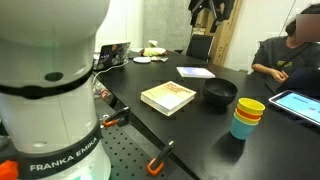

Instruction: Open the book

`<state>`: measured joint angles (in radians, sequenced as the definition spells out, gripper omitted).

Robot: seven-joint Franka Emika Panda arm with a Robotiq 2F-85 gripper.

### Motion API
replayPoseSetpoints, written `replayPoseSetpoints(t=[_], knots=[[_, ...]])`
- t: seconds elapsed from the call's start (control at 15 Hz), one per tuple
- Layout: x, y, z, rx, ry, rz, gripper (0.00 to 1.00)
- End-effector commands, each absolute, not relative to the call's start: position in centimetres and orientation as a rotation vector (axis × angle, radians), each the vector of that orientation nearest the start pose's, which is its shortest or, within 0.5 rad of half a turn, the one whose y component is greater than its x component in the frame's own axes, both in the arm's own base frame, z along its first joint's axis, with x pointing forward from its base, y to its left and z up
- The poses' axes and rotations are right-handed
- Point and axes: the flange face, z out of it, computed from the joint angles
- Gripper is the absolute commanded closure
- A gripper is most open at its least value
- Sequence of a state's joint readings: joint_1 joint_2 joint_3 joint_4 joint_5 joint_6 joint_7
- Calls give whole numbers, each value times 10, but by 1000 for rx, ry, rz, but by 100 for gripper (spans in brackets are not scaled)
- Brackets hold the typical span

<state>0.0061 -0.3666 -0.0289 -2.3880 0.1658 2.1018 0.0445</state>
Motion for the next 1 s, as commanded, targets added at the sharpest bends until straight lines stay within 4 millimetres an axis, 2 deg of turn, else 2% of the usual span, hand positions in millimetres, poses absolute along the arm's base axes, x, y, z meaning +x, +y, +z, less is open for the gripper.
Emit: replayPoseSetpoints(t=[0.0, 0.53, 0.8, 0.93], knots=[[443, -3, 468, -2974, 214, -123, 0], [444, -3, 474, -2973, 213, -139, 0], [449, 6, 416, -2924, 271, -57, 0], [449, 14, 381, -2887, 309, -24, 0]])
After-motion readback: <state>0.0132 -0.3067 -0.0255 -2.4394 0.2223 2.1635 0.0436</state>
